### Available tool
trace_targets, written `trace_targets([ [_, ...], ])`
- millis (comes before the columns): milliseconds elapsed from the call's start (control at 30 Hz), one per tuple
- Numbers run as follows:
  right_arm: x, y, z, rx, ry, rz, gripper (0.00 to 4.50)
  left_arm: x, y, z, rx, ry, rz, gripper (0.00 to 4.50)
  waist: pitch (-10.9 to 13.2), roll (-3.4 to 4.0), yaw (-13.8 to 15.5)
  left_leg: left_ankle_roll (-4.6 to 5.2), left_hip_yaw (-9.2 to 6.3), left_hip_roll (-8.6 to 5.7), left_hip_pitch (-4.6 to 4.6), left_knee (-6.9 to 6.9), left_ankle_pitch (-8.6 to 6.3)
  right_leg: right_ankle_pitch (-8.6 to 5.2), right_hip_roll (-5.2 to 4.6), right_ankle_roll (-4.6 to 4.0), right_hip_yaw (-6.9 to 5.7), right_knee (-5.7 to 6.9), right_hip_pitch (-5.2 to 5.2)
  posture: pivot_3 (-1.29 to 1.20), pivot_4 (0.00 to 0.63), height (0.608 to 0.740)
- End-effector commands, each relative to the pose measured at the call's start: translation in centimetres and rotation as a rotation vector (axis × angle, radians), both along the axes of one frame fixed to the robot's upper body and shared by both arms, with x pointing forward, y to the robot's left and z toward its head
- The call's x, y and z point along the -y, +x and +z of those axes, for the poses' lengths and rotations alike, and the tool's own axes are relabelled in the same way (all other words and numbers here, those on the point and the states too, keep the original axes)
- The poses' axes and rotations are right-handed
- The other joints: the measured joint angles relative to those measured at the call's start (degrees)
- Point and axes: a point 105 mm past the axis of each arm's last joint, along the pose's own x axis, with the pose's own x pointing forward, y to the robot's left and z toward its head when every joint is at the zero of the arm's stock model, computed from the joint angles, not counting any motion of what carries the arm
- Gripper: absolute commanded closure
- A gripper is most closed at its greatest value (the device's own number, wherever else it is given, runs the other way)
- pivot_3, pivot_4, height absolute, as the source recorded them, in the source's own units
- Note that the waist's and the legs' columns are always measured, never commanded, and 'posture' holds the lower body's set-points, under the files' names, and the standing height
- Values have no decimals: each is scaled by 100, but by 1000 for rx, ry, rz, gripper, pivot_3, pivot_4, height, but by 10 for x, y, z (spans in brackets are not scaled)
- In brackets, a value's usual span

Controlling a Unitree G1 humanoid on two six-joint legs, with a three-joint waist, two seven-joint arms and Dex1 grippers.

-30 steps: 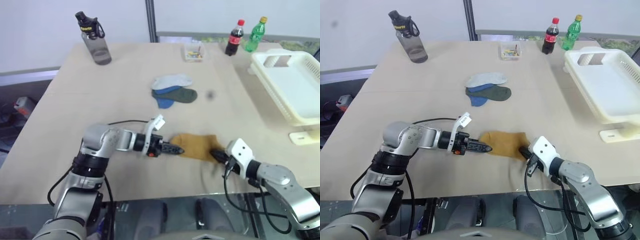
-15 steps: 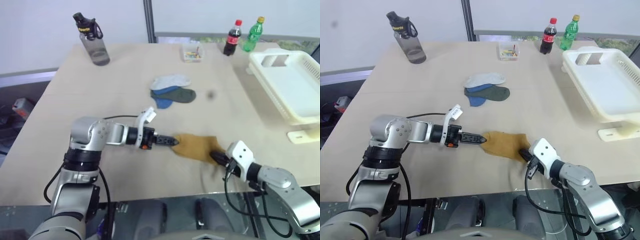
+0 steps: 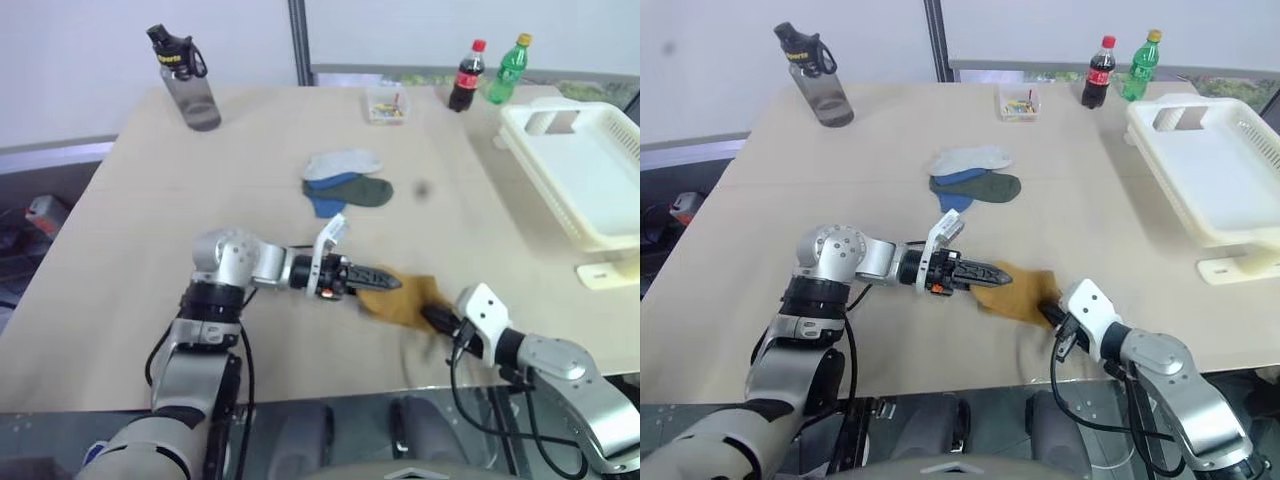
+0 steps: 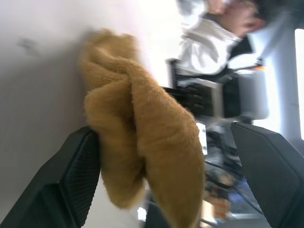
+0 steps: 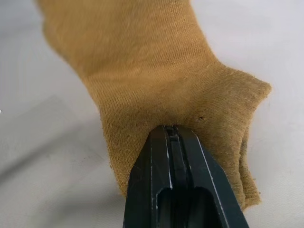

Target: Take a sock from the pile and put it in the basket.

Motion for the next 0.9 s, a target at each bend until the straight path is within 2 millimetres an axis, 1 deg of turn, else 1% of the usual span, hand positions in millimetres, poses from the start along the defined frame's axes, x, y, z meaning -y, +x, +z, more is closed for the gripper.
trace_targets([
  [33, -1, -6, 5, -7, 15, 7, 4500, 20, -6, 16, -43, -105, -87, 25, 0, -1, 17, 0, -1, -2, -1, 0, 0, 0, -1, 0, 0, -1, 0, 0, 150, 740],
  [167, 0, -10, 14, 5, 45, -11, 4500, 53, -3, 19, -168, -196, -110, 25, 1, -1, 50, 1, -2, -4, -7, 1, 0, 0, -1, 1, -4, -4, -1, 0, 150, 740],
  [233, 1, -16, 21, 9, 50, -19, 4500, 71, -2, 15, -216, -208, -106, 25, 1, -1, 57, 1, -2, -6, -11, 2, 0, 0, -1, 1, -4, -7, -2, 0, 150, 740],
  [300, 2, -26, 28, 12, 41, -25, 4500, 94, 1, -1, -245, -166, -54, 25, 1, -1, 69, 1, -3, -7, -14, 2, -1, 0, 0, 2, -5, -9, -3, 0, 150, 740],
  [367, 2, -36, 35, 11, 31, -31, 4500, 108, 0, -15, -255, -119, -21, 25, 2, -3, 74, 1, -4, -8, -16, 1, -1, -1, 0, 2, -6, -11, -3, 0, 150, 740],
  [467, 4, -59, 46, 1, 18, -57, 4500, 129, -4, -46, -239, -1, 32, 25, 0, 0, 106, 1, -8, -6, -21, 1, -1, -1, 0, 1, -8, -12, -8, 0, 150, 740],
  [533, 13, -66, 46, 6, -7, -102, 4500, 131, -3, -65, -227, 77, 78, 25, -18, -13, 107, 1, -9, -4, -16, 0, -1, -1, 1, 1, -11, -12, -4, 0, 150, 740],
  [600, 20, -74, 47, 1, 2, -128, 4500, 124, 2, -68, -207, 94, 98, 25, -37, -38, 101, 1, -5, -1, 7, 0, -2, -26, 1, -2, -9, -13, 15, 0, 150, 740],
  [633, 24, -76, 50, 10, 11, -150, 4500, 117, 5, -64, -202, 80, 103, 25, -39, -42, 94, 1, -1, 0, 19, 3, -2, -28, -2, 0, -7, -19, 30, 0, 150, 740],
  [700, 31, -78, 56, 37, 19, -197, 3960, 104, 10, -56, -201, 58, 103, 0, -43, -47, 57, 2, -1, 8, 34, 9, -1, -27, -8, -1, -7, -20, 45, 0, 150, 740],
  [767, 37, -78, 60, 48, 40, -252, 3373, 92, 15, -46, -162, 34, 97, 0, -43, -46, -36, 1, -1, 14, 35, 12, -1, -26, -9, -1, -6, -19, 45, 0, 150, 740],
  [800, 39, -77, 61, 47, 46, -272, 2602, 84, 17, -39, -134, 9, 96, 0, -43, -46, -39, 1, 0, 16, 35, 12, -1, -25, -9, -1, -5, -15, 43, 0, 150, 740],
  [833, 42, -76, 61, 51, 39, -293, 2412, 78, 18, -31, -128, -26, 94, 0, -43, -46, -44, 1, 0, 16, 35, 12, -1, -25, -8, -1, -5, -14, 43, 0, 150, 740],
  [867, 45, -73, 61, 60, 21, -323, 1988, 73, 20, -25, -137, -58, 95, 0, -41, -43, -71, 1, 0, 16, 35, 12, -1, -25, -7, -1, -6, -12, 43, 0, 150, 740],
  [900, 47, -68, 59, 61, 6, -349, 1583, 66, 22, -24, -126, -59, 104, 0, -41, -42, -70, 0, 6, 16, 26, 4, -1, -26, 5, -2, -2, -11, 26, 0, 150, 740],
])
